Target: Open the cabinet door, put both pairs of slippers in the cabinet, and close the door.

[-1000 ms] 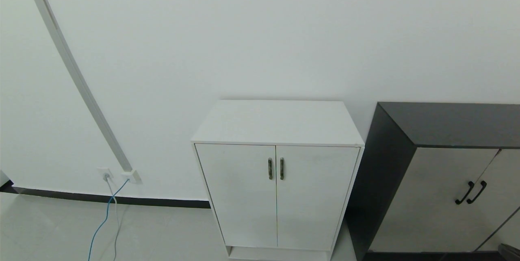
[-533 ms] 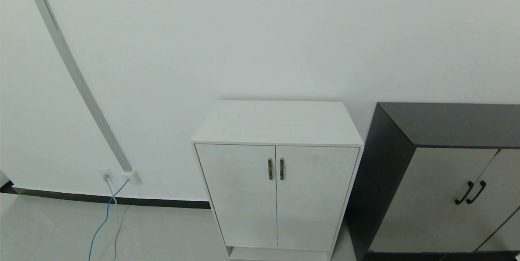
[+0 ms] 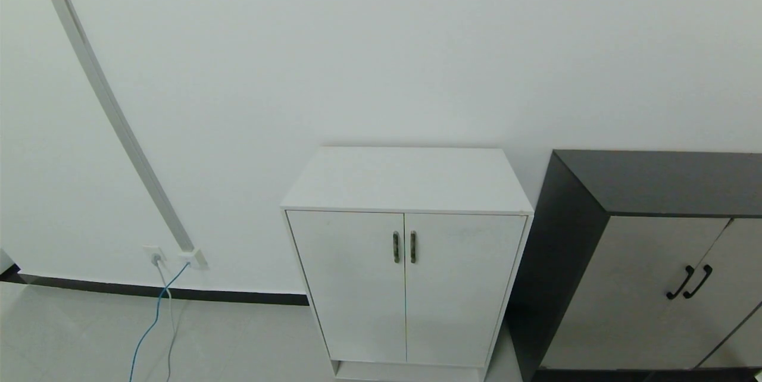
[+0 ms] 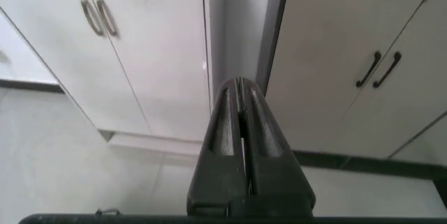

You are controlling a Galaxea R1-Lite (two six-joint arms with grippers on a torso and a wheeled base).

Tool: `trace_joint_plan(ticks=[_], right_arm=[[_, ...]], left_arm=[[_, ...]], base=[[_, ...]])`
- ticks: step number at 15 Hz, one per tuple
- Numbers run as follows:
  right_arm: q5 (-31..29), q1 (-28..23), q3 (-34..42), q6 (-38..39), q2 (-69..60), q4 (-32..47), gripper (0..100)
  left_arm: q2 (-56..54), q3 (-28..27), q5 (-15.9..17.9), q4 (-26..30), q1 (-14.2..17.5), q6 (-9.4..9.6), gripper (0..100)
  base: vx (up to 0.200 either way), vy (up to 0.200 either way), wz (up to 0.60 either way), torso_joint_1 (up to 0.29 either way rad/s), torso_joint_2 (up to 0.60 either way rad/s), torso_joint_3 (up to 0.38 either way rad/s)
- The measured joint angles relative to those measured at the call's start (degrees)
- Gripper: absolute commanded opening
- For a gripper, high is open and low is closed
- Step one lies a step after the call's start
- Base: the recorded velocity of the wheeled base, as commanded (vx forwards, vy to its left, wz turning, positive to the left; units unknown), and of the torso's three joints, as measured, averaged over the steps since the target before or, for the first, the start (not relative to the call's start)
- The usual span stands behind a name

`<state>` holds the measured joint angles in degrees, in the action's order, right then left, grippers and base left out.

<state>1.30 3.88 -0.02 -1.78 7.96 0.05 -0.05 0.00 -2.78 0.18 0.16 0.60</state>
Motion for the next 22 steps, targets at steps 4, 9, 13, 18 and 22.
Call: trace_joint_plan(ticks=[4,9,13,18,22], right_arm=[[-1.95,2.01,0.02,0.74,-2.07,0.05,0],[-2.97,1.82,0.02,1.43,-2.56,0.05,0],[-2.80,-3.08,0.02,1.49,-3.23,0.05,0],[-1.10,-3.80,0.00,4.16,-7.33,-0.05,0],[-0.87,-3.80,0.00,4.23,-7.85,-0.10,0]], left_arm=[[0.00,0.00,0.00,-0.02,0.02,-0.02,0],[0.00,0.00,-0.01,0.00,-0.02,-0.02,0],[0.00,0.00,0.13,0.00,-0.02,0.00,0],[0.00,0.00,0.33,0.00,-0.02,0.27,0],[0.00,0.00,0.27,0.00,-0.02,0.22,0]], base=[[0.000,0.000,0.00,0.000,0.00,0.000],[0.000,0.000,0.00,0.000,0.00,0.000],[0.000,0.000,0.00,0.000,0.00,0.000],[0.000,0.000,0.00,0.000,0.00,0.000],[0.000,0.000,0.00,0.000,0.00,0.000]])
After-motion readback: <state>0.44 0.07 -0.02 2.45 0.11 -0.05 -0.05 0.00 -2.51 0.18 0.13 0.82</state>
